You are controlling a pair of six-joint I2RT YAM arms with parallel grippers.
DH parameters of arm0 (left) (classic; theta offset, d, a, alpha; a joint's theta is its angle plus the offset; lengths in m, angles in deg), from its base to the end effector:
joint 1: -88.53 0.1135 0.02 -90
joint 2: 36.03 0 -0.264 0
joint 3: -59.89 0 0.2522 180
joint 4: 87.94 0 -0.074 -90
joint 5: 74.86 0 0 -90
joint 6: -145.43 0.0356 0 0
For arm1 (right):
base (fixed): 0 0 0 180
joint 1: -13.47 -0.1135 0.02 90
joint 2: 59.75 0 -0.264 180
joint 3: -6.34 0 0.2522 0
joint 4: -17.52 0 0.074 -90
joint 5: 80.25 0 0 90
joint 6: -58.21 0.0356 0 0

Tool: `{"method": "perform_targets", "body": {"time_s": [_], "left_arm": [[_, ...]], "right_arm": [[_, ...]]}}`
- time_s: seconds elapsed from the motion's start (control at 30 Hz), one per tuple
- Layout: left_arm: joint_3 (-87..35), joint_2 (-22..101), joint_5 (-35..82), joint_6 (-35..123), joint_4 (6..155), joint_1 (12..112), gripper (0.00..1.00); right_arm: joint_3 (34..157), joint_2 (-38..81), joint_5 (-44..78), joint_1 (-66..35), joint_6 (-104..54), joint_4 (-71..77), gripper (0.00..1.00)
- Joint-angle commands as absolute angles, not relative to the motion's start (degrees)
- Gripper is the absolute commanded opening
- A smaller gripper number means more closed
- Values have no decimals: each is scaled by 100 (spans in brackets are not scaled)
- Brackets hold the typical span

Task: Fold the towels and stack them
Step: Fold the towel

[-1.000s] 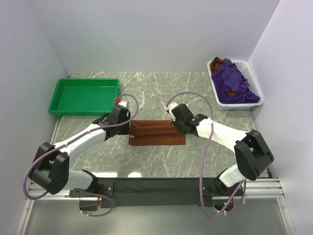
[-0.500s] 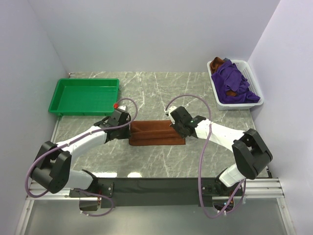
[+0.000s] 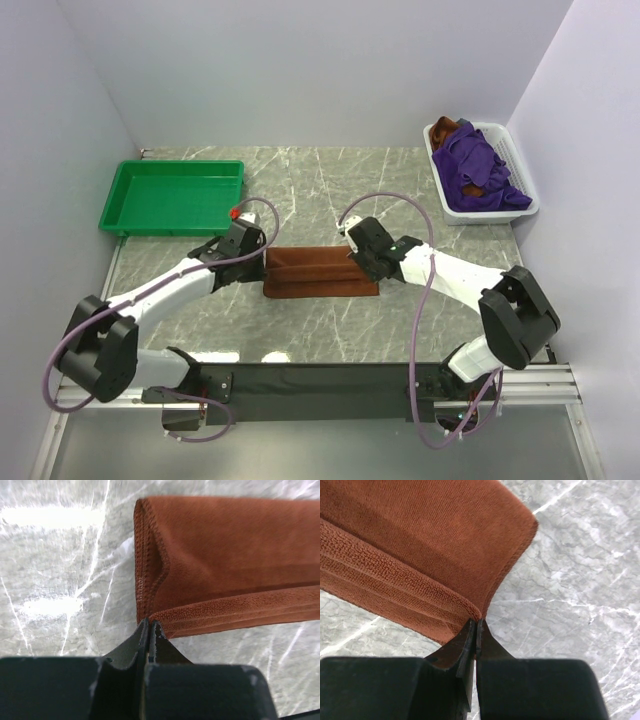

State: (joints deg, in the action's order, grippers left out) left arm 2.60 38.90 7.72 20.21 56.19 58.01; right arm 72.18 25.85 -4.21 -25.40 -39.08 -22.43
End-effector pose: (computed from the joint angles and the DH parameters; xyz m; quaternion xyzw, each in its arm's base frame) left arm 0.2235 -0.1264 0.2041 -0.0591 0.9461 -0.1179 0.2958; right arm 0.2326 0.1765 0.1977 -0.3464 0.8939 -0.0423 0.2815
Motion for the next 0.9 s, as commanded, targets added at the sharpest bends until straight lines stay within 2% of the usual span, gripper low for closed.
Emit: {"method": "perform_targets", "body": {"time_s": [0.0, 0.27, 0.4, 0.43, 0.5, 0.63, 0.7, 0.73, 0.87], "left_arm": [[60, 3560, 327, 2045, 5219, 5838, 1], [367, 3612, 590, 1940, 5368, 5821, 2], [490, 3762, 626, 1887, 5439, 5795, 10], [499, 3797, 626, 1861, 5439, 5786, 16], [517, 3788, 635, 1860, 5448, 5742, 20], [491, 3657, 617, 1825, 5378, 5689, 44], [421, 3491, 600, 1816, 5238, 5663, 55], [394, 3420, 608, 1782, 5193, 5654, 61], [183, 2902, 609, 1580, 4877, 5601, 73]], "right_arm": [[7372, 2225, -863, -2503, -3909, -2673, 0], [7179, 2321, -783, -2599, -3803, -2656, 0], [7082, 2400, -705, -2652, -3812, -2621, 4], [7073, 2409, -661, -2670, -3795, -2621, 5], [7047, 2444, -590, -2687, -3777, -2630, 8], [7038, 2410, -450, -2740, -3716, -2743, 13], [7073, 2296, -345, -2784, -3698, -2814, 23], [7108, 2234, -266, -2810, -3663, -2962, 25], [7388, 1647, 304, -2889, -3453, -3306, 37]]}}
